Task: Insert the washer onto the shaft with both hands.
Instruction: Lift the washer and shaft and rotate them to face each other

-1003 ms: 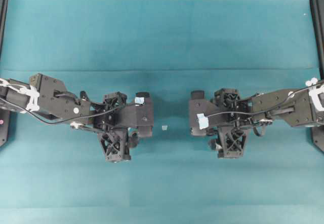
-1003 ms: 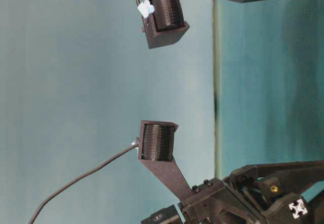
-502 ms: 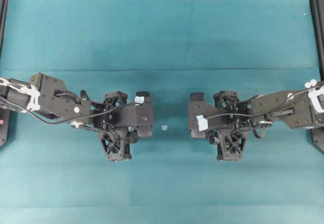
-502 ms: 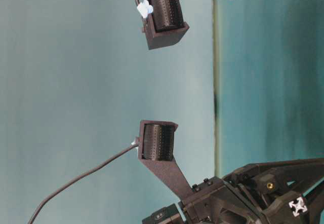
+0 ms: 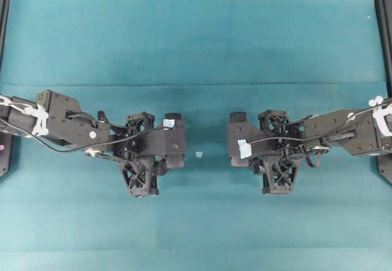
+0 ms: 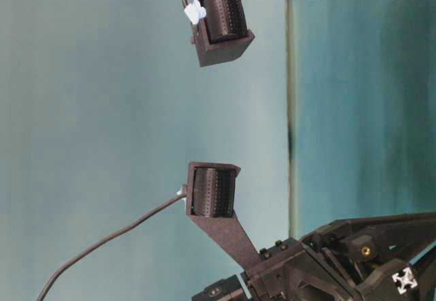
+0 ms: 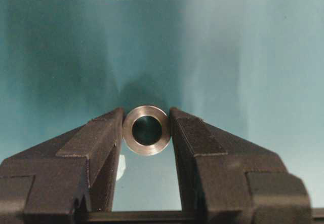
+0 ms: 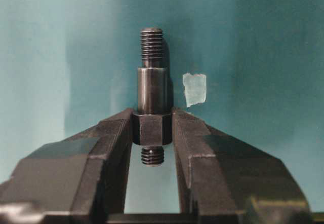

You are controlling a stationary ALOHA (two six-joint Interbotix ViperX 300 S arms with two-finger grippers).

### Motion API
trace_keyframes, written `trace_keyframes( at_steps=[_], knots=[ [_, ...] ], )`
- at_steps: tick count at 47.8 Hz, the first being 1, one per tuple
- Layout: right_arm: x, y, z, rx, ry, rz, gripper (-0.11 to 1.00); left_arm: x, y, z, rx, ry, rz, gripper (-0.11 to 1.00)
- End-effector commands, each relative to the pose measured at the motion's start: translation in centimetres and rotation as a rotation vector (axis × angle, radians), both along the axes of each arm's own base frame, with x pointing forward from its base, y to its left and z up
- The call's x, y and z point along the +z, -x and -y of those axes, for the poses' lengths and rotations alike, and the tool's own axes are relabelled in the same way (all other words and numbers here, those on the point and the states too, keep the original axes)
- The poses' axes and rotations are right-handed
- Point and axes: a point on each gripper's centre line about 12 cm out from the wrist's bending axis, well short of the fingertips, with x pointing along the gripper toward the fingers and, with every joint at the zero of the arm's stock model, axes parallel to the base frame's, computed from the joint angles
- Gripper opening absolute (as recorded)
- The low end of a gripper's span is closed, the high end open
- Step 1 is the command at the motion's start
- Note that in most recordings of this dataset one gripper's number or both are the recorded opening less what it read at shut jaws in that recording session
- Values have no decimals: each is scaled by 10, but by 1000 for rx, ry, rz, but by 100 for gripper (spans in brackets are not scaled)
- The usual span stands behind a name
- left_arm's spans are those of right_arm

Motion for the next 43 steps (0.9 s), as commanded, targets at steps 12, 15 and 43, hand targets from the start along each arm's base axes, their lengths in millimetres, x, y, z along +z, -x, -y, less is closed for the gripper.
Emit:
trace_keyframes(
  at_steps=[12, 15, 43],
  knots=[
    [-2, -1, 3, -4, 3, -1, 0, 2, -2, 6, -16, 1, 9, 36],
    [-2, -1, 3, -3, 4, -3, 0, 2, -2, 6, -13, 3, 9, 36],
    [7, 2, 4, -26, -13, 201, 0, 25, 10, 5, -18, 17, 196, 36]
  ],
)
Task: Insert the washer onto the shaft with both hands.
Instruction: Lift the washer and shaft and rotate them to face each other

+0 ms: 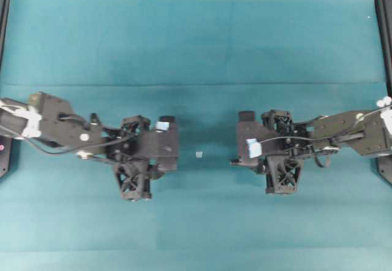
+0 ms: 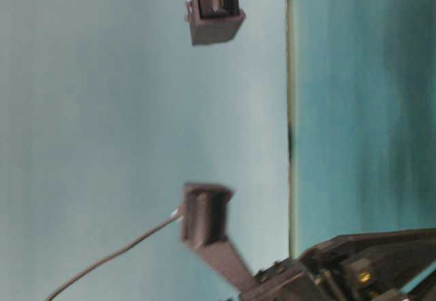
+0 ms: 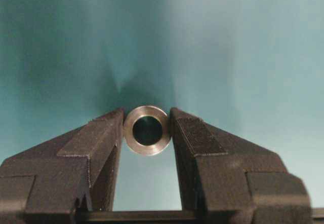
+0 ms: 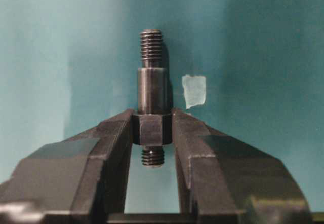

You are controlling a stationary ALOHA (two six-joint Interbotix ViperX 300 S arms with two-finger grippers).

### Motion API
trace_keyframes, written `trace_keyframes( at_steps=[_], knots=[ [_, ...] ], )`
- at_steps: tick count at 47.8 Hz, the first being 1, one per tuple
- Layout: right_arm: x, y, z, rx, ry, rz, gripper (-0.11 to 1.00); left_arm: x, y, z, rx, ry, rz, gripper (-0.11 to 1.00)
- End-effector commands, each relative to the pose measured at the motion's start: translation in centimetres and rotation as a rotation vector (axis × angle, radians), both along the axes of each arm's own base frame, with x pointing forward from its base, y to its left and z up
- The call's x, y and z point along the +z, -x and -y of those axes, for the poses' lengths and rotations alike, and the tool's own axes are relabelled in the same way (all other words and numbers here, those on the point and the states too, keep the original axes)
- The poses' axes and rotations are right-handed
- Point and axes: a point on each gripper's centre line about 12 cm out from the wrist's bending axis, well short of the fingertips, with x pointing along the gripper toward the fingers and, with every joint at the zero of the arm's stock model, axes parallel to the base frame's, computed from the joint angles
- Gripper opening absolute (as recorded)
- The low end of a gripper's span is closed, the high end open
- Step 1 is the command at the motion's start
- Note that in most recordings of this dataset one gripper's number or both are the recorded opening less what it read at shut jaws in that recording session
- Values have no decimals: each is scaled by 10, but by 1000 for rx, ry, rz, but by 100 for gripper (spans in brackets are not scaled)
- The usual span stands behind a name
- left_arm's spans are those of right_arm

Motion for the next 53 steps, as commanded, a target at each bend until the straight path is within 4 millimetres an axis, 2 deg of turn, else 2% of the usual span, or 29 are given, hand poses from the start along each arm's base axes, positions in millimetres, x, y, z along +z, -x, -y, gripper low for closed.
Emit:
trace_keyframes(
  at_steps=[1, 13, 24, 53],
  knots=[
    [8, -4, 2, -12, -4, 64, 0, 18, -1, 1, -4, 9, 116, 36],
    [14, -8, 2, -11, -4, 149, 0, 37, 2, 1, -7, 24, 284, 36],
    [22, -14, 0, -10, -8, 256, 0, 41, 5, 1, -8, 27, 319, 36],
    [35, -3, -5, -102, -113, 467, 0, 63, 8, -5, 15, 58, 583, 36]
  ],
)
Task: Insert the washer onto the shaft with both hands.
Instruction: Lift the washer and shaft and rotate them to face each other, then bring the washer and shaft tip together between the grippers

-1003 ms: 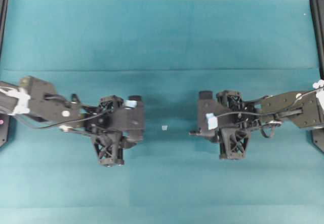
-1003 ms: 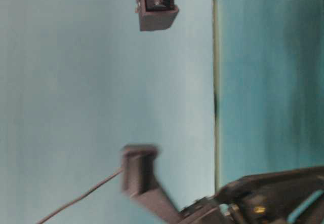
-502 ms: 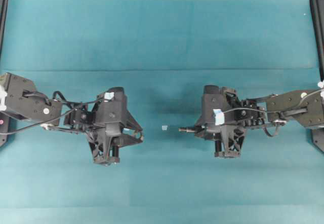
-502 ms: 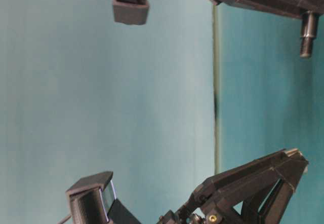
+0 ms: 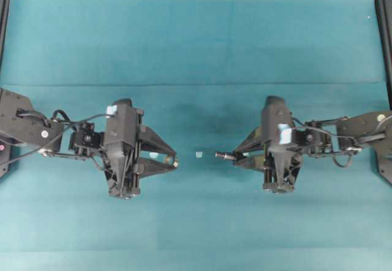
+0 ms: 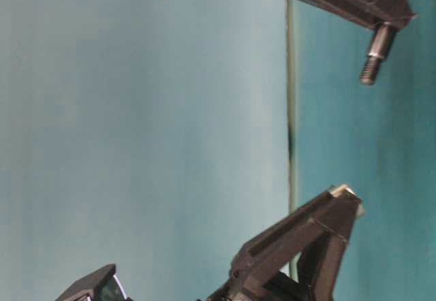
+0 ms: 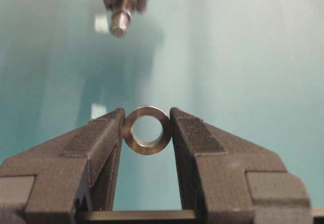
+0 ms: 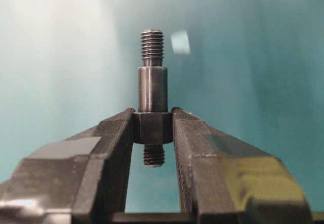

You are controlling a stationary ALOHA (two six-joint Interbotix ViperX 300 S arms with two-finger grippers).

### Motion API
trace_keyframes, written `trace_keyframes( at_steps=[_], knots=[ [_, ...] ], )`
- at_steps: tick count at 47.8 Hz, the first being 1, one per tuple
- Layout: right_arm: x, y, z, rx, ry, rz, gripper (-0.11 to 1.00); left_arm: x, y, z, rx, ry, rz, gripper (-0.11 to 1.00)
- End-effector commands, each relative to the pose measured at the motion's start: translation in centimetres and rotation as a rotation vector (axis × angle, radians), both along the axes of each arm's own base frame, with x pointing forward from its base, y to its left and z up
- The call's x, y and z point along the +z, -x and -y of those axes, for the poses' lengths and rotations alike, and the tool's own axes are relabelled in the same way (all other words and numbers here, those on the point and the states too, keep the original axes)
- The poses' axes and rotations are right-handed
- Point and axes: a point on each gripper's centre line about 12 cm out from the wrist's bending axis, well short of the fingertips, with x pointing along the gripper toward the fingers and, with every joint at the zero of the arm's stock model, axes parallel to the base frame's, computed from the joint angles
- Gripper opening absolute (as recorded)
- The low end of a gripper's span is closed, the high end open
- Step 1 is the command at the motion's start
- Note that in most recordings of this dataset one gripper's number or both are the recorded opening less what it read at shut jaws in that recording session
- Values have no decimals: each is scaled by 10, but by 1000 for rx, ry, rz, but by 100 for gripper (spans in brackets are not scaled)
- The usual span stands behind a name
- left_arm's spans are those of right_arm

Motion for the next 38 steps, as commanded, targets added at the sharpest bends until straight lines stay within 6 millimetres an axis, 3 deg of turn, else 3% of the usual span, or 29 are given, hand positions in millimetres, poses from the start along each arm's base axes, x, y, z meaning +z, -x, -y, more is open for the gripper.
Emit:
trace_keyframes(
  at_steps=[1, 38],
  knots=[
    [8, -3, -2, -2, -13, 38, 0, 13, -4, -2, 8, 6, 67, 36],
    [10, -8, -6, 9, -14, 105, 0, 21, -12, -2, 9, 10, 113, 36]
  ],
)
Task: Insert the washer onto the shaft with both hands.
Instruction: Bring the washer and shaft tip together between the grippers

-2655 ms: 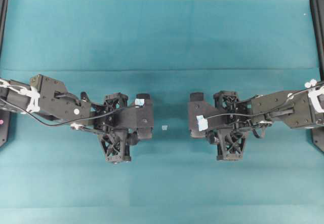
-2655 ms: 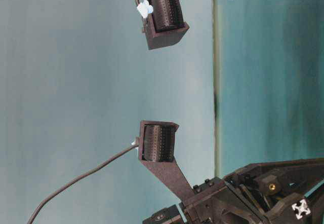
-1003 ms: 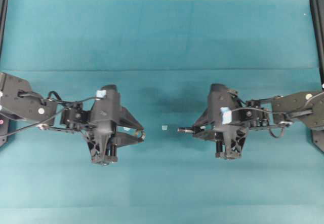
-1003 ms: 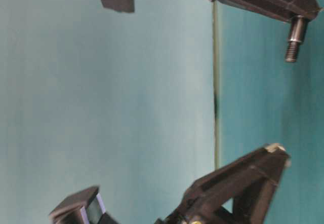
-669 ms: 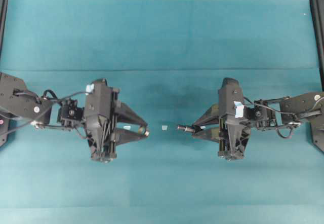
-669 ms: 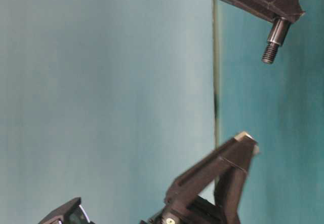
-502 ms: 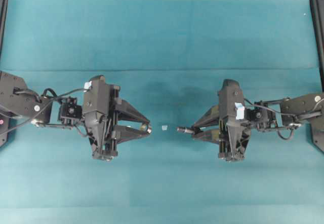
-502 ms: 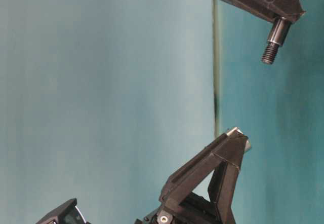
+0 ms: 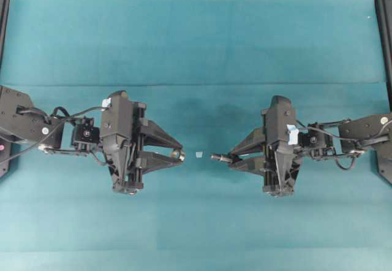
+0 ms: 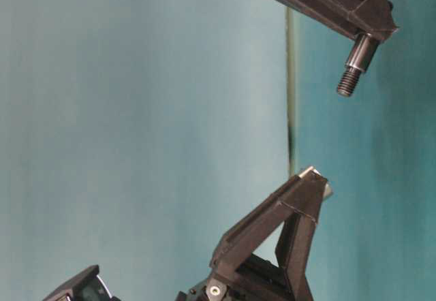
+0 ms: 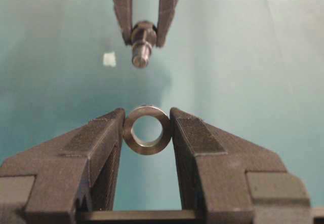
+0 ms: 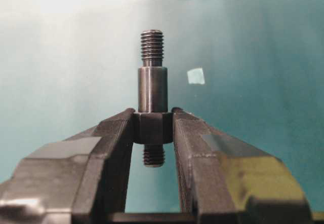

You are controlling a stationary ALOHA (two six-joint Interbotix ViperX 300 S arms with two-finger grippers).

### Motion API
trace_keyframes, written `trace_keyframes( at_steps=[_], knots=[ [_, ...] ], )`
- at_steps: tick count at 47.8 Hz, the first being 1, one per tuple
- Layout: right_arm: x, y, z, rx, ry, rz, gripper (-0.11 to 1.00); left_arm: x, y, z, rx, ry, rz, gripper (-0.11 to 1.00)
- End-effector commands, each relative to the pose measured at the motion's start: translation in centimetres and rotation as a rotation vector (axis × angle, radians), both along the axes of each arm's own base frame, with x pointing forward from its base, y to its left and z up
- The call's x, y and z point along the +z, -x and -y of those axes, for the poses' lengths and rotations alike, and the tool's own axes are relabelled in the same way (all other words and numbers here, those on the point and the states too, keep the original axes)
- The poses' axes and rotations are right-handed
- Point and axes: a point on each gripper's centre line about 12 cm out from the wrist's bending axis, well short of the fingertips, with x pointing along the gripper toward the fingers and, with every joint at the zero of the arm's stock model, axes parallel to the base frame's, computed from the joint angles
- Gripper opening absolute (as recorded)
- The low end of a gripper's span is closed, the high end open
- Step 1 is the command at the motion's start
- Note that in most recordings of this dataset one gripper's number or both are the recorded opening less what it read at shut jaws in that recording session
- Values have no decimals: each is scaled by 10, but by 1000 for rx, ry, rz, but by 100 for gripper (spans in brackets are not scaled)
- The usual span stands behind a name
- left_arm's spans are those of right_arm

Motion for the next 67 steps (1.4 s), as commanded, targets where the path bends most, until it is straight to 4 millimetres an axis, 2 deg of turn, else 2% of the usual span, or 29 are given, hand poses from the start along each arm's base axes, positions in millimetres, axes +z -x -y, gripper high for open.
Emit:
trace_keyframes(
  at_steps=[1, 21, 35, 67],
  knots=[
    [4, -3, -1, -3, -10, 32, 0, 11, -6, 1, 0, 5, 44, 36],
    [-1, -7, -1, -6, -14, 68, 0, 5, -14, 2, 11, 52, 76, 36],
    [-4, -7, -6, 7, -15, 70, 0, 2, -28, 5, 7, 54, 78, 36],
    [3, -12, -10, 16, -24, 138, 0, -4, -40, 11, -5, 56, 69, 36]
  ],
)
